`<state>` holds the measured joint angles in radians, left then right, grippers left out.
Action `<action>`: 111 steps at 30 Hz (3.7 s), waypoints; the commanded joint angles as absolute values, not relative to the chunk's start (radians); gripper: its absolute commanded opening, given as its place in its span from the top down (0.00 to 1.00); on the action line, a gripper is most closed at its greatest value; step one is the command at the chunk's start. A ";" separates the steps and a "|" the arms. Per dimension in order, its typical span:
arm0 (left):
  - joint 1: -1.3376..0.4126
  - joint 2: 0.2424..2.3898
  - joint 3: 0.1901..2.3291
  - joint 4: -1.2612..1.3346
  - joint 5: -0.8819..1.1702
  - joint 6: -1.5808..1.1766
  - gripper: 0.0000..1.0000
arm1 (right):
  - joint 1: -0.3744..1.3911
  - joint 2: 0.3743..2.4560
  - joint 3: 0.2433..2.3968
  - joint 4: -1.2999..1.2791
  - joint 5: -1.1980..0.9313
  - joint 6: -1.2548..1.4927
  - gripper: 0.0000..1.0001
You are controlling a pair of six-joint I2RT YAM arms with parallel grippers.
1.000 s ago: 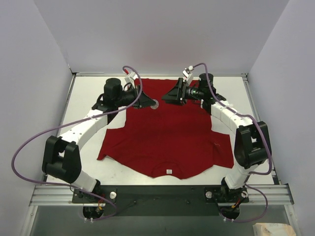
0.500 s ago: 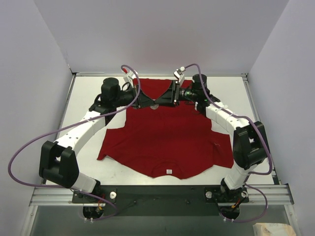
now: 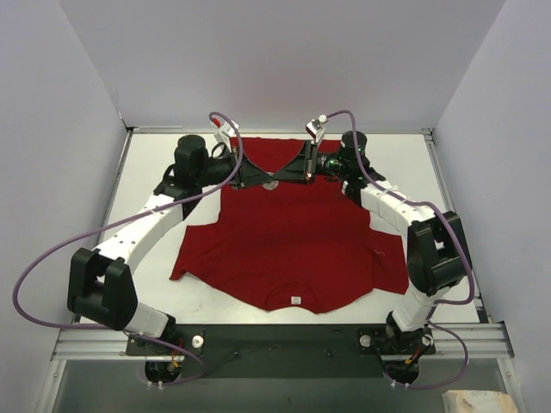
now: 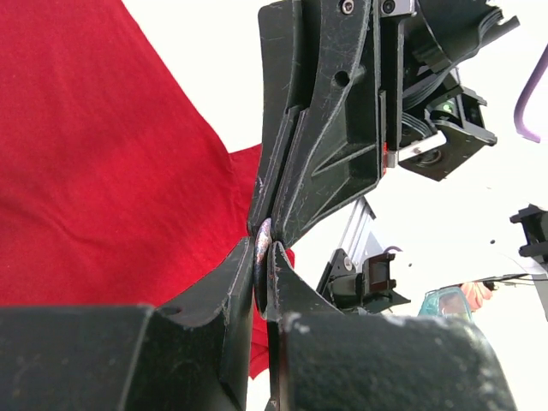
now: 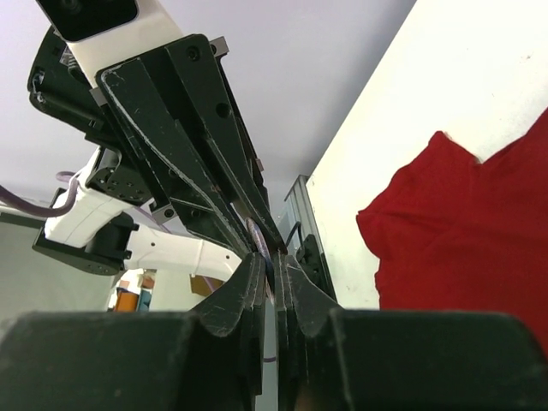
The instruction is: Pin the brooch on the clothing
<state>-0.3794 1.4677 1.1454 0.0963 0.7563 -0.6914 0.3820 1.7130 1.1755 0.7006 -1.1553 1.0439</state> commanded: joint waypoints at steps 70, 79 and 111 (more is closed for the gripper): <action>-0.943 1.749 1.542 -0.406 -0.565 0.015 1.00 | 0.351 1.637 1.447 -0.384 -0.741 0.727 1.00; -0.842 1.635 1.459 -0.371 -0.391 -0.092 1.00 | 0.348 1.608 1.442 -0.353 -0.752 0.703 0.83; -0.449 1.232 1.197 -0.022 0.750 -0.564 1.00 | 0.397 1.416 1.262 0.374 -1.017 0.847 0.39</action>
<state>-0.4561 1.2621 1.2079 -0.0952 0.6849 -0.5320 0.3832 1.4017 1.2194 0.2813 -0.9691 0.8417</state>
